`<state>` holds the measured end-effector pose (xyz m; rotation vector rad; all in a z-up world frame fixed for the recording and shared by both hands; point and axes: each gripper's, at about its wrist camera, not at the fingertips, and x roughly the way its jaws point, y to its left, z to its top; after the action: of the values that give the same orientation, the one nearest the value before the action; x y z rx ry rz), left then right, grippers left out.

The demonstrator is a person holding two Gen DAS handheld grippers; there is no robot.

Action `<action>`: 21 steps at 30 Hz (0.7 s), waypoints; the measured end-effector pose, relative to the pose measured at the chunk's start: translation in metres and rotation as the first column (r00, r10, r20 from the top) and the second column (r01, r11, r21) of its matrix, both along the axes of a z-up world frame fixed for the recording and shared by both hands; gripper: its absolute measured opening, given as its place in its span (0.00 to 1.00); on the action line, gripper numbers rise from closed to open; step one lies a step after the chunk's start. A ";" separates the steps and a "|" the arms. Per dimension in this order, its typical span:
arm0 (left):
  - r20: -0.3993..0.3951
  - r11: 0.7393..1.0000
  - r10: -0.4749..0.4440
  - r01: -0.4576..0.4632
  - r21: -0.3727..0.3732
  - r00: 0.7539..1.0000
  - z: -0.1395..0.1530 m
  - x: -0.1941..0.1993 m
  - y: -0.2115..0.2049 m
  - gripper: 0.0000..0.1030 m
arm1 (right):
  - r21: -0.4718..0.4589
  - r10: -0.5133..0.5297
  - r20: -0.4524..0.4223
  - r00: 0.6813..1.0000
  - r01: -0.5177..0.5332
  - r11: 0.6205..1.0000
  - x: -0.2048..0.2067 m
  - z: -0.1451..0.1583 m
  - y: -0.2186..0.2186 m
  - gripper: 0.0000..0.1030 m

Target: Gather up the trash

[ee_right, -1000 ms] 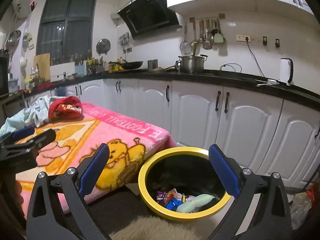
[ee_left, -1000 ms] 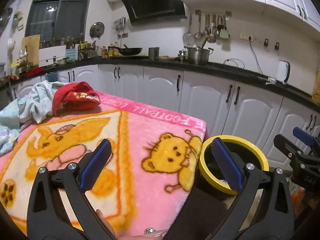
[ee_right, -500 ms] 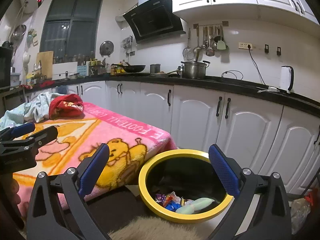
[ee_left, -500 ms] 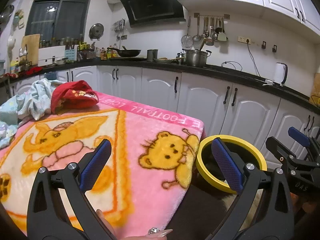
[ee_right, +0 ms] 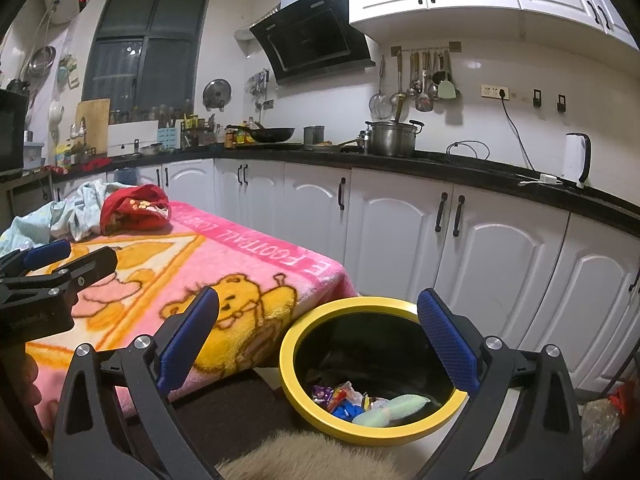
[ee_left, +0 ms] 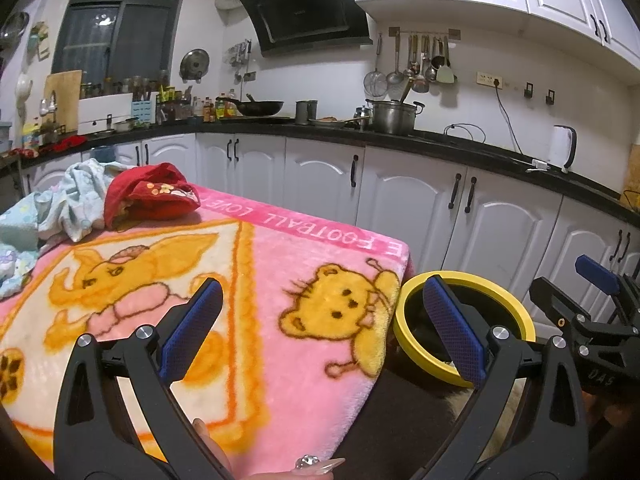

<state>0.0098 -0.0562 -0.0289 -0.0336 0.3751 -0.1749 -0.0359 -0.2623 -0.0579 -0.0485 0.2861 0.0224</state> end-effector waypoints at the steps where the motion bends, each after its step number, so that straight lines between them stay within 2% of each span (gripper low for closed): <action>1: -0.001 1.000 0.000 0.000 0.001 1.000 0.000 0.000 0.001 0.89 | -0.003 0.002 -0.004 1.000 -0.002 1.000 0.000 -0.001 0.001 0.94; 21: 0.002 1.000 0.000 0.000 0.002 1.000 0.000 -0.001 0.002 0.89 | -0.003 0.003 -0.008 1.000 -0.003 1.000 0.000 -0.002 0.002 0.94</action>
<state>0.0092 -0.0542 -0.0290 -0.0320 0.3732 -0.1743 -0.0359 -0.2607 -0.0595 -0.0514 0.2938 0.0253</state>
